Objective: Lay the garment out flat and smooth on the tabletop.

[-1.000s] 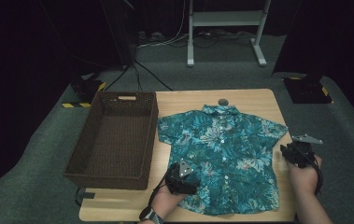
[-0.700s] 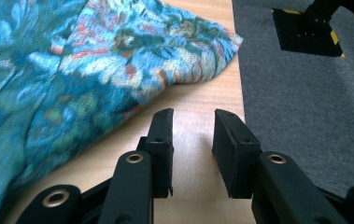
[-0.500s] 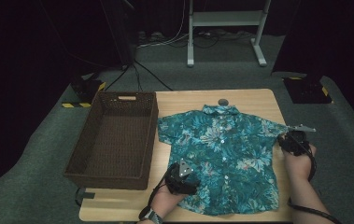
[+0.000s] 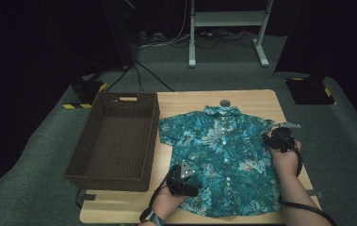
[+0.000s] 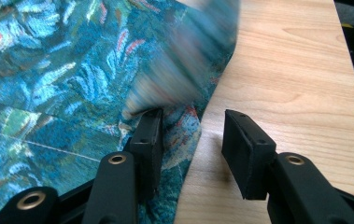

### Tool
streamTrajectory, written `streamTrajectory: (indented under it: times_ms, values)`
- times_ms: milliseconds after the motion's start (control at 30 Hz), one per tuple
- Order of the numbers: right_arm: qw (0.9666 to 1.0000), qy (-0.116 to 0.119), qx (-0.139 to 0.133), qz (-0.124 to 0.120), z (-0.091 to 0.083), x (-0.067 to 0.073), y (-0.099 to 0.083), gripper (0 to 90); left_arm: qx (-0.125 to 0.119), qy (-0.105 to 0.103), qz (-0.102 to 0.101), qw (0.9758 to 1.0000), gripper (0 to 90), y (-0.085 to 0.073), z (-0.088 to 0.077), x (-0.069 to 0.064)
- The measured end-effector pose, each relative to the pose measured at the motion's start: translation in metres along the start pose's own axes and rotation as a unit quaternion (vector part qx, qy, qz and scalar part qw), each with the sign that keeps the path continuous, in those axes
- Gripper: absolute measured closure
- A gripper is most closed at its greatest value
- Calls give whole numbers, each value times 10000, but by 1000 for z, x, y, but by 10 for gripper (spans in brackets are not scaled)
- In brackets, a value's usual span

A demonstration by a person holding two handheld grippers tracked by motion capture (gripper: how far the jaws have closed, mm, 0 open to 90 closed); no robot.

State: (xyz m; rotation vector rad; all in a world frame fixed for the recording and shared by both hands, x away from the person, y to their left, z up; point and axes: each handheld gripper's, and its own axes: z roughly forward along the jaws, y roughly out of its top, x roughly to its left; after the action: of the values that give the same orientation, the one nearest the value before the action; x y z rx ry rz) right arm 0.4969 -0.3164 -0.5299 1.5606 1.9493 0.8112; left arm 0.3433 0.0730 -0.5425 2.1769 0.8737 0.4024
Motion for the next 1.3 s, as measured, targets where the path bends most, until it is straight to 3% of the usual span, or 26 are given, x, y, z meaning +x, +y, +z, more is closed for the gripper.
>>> streamTrajectory:
  times_ms: [67,200,267,367,467,633,967,1100,1300]
  values:
    - [10000,10,-18,35,0,1,0,591,0,-1,1,10000,198,0,0,0]
    - [9999,152,-5,39,0,2,0,689,3,-15,8,10000,194,0,0,0]
    - [9996,290,-9,29,0,4,-1,801,3,-13,7,10000,194,0,0,0]
    - [9997,241,31,-102,-1,7,0,860,1,-13,7,10000,193,0,0,0]
    - [9997,189,7,-138,-4,6,0,866,0,-12,7,10000,193,0,0,0]
    - [9999,53,-120,-58,-20,-9,0,866,-2,-6,5,10000,193,0,0,0]
    - [9996,-184,-194,-106,-42,-27,1,866,2,-1,2,10000,194,0,0,0]
    - [9990,-392,-180,-106,-55,-37,-4,826,-1,-5,7,10000,193,0,0,0]
    - [9986,-481,-233,-41,-69,-45,-9,749,6,1,5,10000,191,1,1,0]
